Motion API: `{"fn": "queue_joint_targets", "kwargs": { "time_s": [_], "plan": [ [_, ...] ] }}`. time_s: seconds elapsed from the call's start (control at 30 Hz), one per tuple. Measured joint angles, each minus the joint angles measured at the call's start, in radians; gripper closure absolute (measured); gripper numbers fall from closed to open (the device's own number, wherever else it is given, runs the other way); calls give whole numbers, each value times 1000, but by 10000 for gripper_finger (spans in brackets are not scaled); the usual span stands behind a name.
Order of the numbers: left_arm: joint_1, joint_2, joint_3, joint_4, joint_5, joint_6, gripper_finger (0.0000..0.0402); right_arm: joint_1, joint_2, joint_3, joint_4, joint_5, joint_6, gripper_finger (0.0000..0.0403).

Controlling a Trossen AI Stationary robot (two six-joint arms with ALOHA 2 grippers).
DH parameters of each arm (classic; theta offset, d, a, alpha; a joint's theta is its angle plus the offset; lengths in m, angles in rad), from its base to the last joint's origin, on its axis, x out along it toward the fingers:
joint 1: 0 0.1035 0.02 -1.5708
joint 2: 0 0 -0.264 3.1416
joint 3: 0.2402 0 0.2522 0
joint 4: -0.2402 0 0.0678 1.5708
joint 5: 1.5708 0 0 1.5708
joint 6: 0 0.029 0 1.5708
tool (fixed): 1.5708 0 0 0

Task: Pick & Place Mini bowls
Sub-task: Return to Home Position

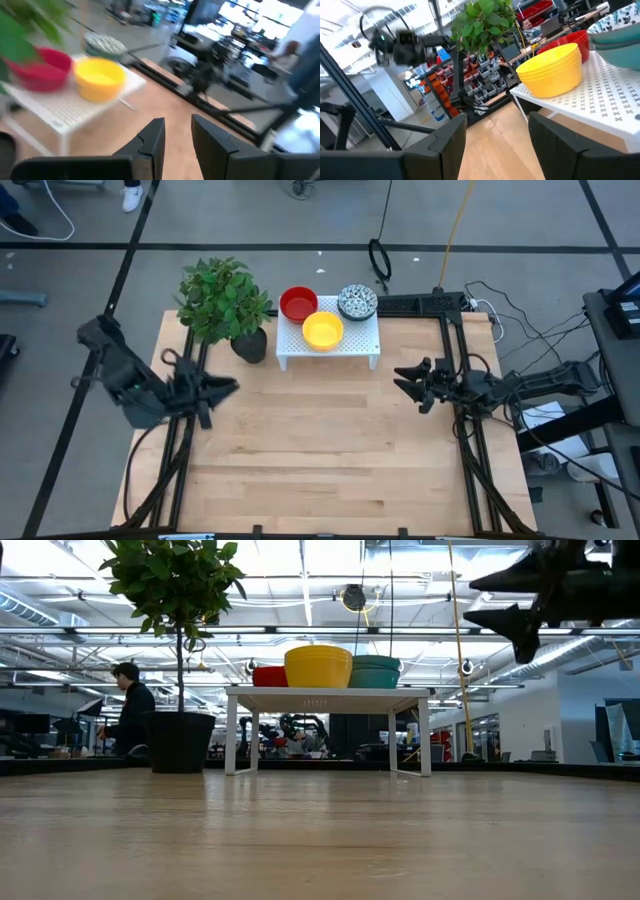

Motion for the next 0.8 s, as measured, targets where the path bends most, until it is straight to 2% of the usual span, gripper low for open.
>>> {"fn": "queue_joint_targets", "kwargs": {
  "time_s": [0.23,0.4,0.47,0.67,0.8],
  "plan": [
    [12,-23,-252,504,183,202,305,0,0,-91,152,0,8,202],
    [88,-17,-395,920,472,403,304,0,0,-128,195,3,9,202],
    [143,-13,-446,1033,577,437,304,0,0,-130,185,24,8,202],
    [333,-66,-546,1064,764,394,304,0,1,-132,172,28,-11,202],
    [453,-184,-581,1030,842,457,304,0,0,-133,161,54,-1,202]
  ]
}}
